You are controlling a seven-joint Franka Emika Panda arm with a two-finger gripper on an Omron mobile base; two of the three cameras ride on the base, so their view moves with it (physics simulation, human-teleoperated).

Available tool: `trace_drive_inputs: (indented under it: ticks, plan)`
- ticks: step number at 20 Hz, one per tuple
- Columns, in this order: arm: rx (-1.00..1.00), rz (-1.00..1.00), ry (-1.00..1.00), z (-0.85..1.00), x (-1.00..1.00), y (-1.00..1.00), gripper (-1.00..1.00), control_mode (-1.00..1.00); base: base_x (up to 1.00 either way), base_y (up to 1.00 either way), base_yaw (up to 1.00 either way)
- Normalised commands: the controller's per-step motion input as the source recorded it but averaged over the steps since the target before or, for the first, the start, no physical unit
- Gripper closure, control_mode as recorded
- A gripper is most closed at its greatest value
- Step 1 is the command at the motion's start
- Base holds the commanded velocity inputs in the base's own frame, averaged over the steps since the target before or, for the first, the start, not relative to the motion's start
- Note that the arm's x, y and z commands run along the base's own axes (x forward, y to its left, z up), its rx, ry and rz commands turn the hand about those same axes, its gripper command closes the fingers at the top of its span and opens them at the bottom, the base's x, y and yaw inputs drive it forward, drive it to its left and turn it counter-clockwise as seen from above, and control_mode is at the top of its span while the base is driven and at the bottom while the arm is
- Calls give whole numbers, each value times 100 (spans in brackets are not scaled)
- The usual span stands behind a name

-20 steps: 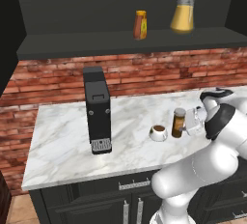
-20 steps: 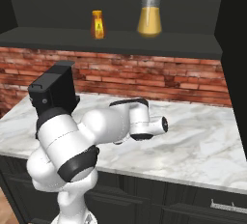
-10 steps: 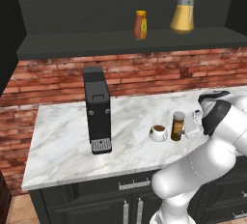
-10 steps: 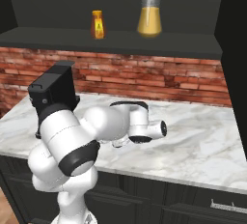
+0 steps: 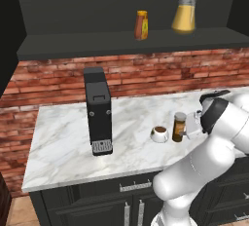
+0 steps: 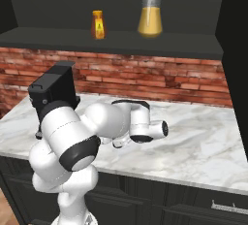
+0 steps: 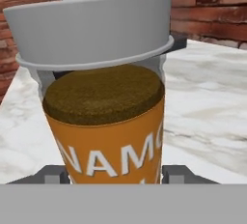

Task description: Pick the cinnamon and honey bottle from the cabinet and place them next to the mug.

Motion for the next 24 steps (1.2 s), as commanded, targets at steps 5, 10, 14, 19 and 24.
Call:
trace_drive_inputs:
  ticks: [5, 10, 14, 19, 24]
  plan:
    - [0, 0, 0, 0, 13, -7, 100, -100, 0, 0, 0]
    - [0, 0, 0, -2, 0, -2, 100, -100, 0, 0, 0]
    - [0, 0, 0, 0, 0, 0, 100, -100, 0, 0, 0]
    - [0, 0, 0, 0, 0, 0, -100, -100, 0, 0, 0]
    - [0, 0, 0, 0, 0, 0, -100, -100, 0, 0, 0]
